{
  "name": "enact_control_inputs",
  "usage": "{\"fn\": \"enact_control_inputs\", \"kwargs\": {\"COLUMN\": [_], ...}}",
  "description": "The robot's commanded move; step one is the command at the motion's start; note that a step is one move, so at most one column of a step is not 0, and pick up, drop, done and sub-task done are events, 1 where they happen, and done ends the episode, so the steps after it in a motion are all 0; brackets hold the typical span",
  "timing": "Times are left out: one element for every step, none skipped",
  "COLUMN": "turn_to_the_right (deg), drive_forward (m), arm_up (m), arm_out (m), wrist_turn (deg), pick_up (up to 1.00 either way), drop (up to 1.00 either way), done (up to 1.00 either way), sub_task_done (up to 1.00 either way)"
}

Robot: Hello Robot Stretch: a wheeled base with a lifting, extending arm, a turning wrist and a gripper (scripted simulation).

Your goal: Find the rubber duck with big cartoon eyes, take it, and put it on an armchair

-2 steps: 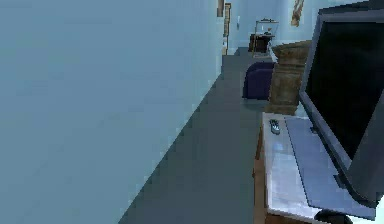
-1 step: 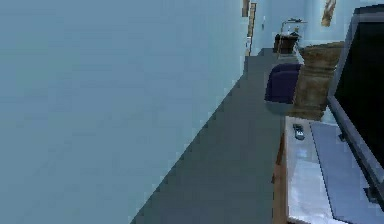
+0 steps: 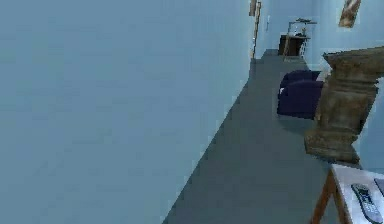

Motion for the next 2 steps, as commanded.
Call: {"fn": "enact_control_inputs", "kwargs": {"turn_to_the_right": [18.0, 0.0], "drive_forward": [0.0, 1.0], "arm_up": [0.0, 0.0], "arm_out": [0.0, 0.0], "wrist_turn": [0.0, 0.0], "pick_up": [0.0, 0.0], "drop": [0.0, 0.0], "done": [0.0, 0.0], "sub_task_done": [0.0, 0.0]}}
